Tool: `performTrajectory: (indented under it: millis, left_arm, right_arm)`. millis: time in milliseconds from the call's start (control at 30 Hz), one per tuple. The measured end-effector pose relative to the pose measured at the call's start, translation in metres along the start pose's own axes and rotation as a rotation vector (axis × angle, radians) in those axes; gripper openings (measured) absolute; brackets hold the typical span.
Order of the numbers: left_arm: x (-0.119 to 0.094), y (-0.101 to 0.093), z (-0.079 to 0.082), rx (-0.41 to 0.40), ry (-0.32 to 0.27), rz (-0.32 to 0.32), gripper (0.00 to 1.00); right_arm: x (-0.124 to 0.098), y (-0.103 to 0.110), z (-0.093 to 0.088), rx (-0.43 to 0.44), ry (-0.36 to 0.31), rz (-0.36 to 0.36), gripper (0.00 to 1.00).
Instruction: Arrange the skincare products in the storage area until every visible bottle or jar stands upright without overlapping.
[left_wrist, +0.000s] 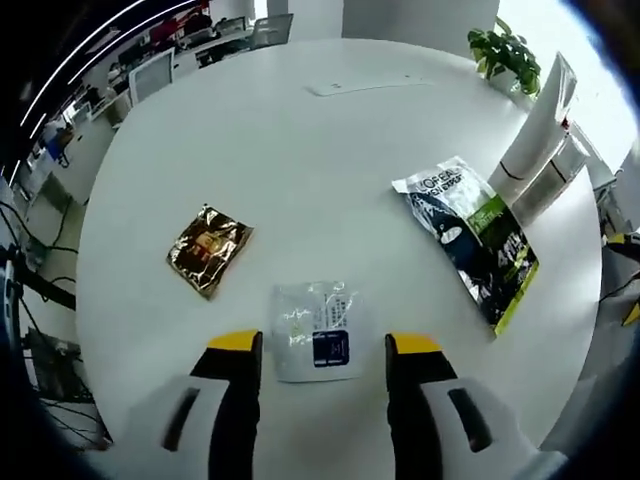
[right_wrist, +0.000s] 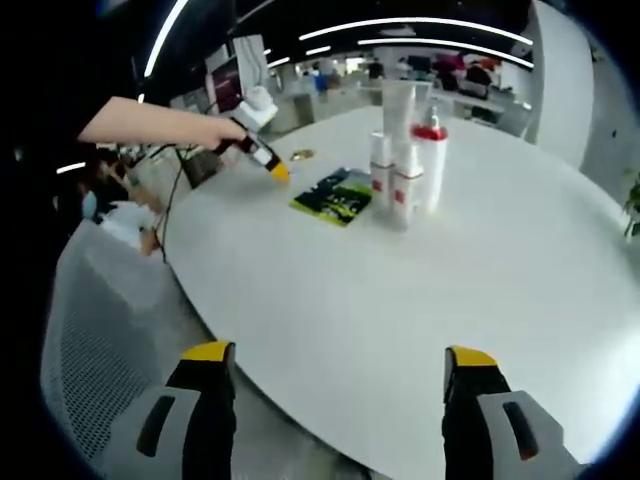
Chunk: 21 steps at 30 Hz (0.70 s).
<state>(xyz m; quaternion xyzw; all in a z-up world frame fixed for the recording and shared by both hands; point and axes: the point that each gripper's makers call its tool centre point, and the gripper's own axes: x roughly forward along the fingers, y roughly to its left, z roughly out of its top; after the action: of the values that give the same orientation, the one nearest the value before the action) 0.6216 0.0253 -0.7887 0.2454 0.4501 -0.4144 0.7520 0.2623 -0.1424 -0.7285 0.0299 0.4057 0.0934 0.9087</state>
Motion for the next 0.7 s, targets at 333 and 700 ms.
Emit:
performTrajectory:
  millis: [333,700]
  left_arm:
    - [0.0021,0.0055,0.0029,-0.004,-0.009,0.009,0.38]
    - [-0.0013,0.0026,0.005,0.07,-0.011,0.005,0.37]
  right_arm:
    - [0.0,-0.0008,-0.0006,-0.004,0.003,-0.004,0.89]
    - [-0.0002,-0.0014,-0.0006,-0.005,0.003,-0.007,0.89]
